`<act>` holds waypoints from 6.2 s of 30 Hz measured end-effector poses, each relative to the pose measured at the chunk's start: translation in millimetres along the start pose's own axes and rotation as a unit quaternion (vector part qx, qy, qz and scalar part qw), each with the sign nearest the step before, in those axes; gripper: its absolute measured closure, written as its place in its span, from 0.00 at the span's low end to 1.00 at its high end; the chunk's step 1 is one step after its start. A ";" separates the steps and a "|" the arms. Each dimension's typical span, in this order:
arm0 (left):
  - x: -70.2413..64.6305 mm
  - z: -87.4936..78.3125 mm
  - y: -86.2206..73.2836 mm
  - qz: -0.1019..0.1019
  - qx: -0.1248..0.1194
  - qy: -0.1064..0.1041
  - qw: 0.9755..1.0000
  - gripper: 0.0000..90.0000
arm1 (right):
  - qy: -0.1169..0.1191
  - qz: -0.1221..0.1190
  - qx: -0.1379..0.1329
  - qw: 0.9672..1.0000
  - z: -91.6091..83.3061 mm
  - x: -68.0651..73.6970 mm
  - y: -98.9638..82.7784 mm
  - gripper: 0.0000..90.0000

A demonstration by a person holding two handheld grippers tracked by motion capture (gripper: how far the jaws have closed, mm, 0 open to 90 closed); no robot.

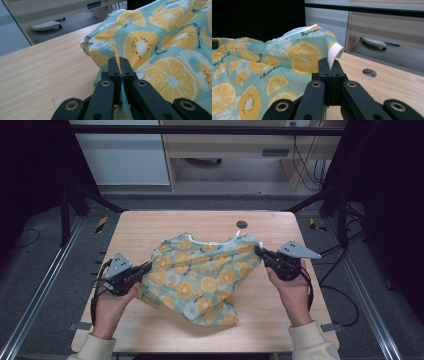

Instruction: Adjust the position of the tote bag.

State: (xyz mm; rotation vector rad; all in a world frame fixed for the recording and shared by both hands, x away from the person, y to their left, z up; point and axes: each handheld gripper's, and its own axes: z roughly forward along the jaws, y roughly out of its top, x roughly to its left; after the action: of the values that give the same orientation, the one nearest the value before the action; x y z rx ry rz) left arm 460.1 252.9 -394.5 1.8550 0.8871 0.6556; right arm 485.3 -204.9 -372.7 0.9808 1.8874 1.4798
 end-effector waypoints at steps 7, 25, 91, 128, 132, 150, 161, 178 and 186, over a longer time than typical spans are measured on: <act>-0.2 -3.0 -6.3 -0.005 0.001 -0.005 1.000 1.00 | 0.005 -0.007 0.004 1.000 0.2 4.0 -2.2 1.00; -4.5 -8.7 -11.1 -0.002 -0.008 -0.007 1.000 1.00 | 0.009 -0.004 0.005 1.000 -10.2 10.2 -9.1 1.00; -19.9 -44.4 -55.8 0.040 0.018 -0.106 0.993 1.00 | 0.063 -0.035 0.042 0.997 -56.2 37.1 -59.4 1.00; -36.9 6.5 -87.8 0.180 0.218 -0.102 0.954 1.00 | 0.131 -0.125 0.207 0.962 -28.7 44.7 -105.2 1.00; -37.0 11.4 -88.5 0.174 0.219 -0.093 0.955 0.99 | 0.129 -0.123 0.227 0.957 -22.4 45.1 -109.6 1.00; -37.7 13.1 -87.3 0.155 0.215 -0.078 0.961 0.97 | 0.079 -0.066 0.194 0.975 -30.9 31.2 -94.3 0.33; -38.5 11.4 -87.2 0.151 0.212 -0.080 0.962 0.97 | 0.090 -0.095 0.219 0.967 46.0 34.5 -49.7 0.46; -46.3 5.5 -84.6 0.143 0.200 -0.096 0.965 0.94 | 0.125 -0.096 0.239 0.958 94.5 47.8 -30.2 0.99; -46.2 -1.6 -79.2 0.113 0.171 -0.062 0.977 0.65 | 0.173 -0.101 0.157 0.967 63.8 79.2 6.5 1.00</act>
State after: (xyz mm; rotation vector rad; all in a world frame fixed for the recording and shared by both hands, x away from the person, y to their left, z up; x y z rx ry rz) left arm 408.0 239.8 -468.8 2.3048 0.7471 0.5409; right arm 490.0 -103.5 -380.7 0.6614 2.4511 1.3199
